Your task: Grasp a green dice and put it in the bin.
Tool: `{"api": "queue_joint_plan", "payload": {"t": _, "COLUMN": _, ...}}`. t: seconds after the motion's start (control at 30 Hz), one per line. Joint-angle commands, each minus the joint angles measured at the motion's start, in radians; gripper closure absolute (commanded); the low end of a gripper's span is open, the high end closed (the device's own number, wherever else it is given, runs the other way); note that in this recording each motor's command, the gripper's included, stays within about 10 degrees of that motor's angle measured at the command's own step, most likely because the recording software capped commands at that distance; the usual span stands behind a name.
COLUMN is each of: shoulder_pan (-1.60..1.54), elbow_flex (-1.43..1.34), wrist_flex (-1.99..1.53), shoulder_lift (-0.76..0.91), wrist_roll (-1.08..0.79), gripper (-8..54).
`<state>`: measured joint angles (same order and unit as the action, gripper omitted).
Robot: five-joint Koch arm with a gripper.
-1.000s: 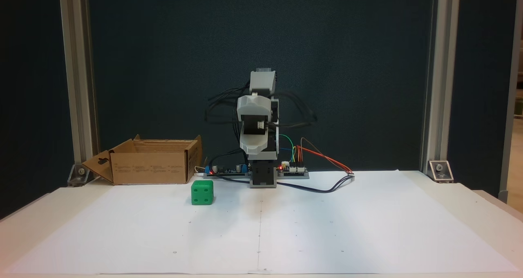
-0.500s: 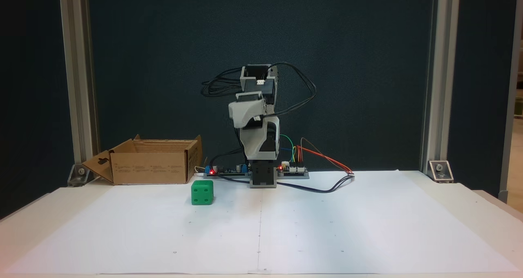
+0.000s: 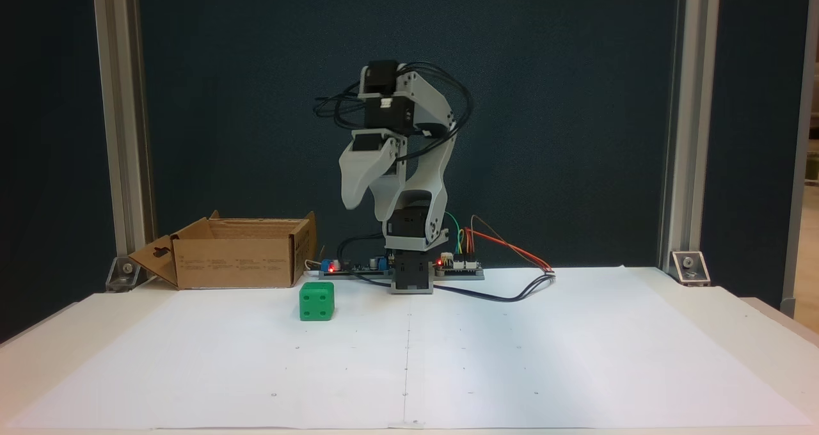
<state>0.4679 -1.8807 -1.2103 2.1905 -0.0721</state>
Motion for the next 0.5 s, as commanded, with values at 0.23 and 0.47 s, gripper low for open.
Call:
{"api": "queue_joint_plan", "payload": {"t": 0.23, "shoulder_pan": 0.206, "elbow_flex": 0.084, "wrist_flex": 0.034, "shoulder_lift": -0.135, "wrist_roll": -0.426, "gripper": -1.4}}
{"api": "queue_joint_plan", "payload": {"t": 0.47, "shoulder_pan": 0.291, "elbow_flex": 0.100, "wrist_flex": 0.132, "shoulder_lift": -0.210, "wrist_roll": -0.687, "gripper": -1.6}}
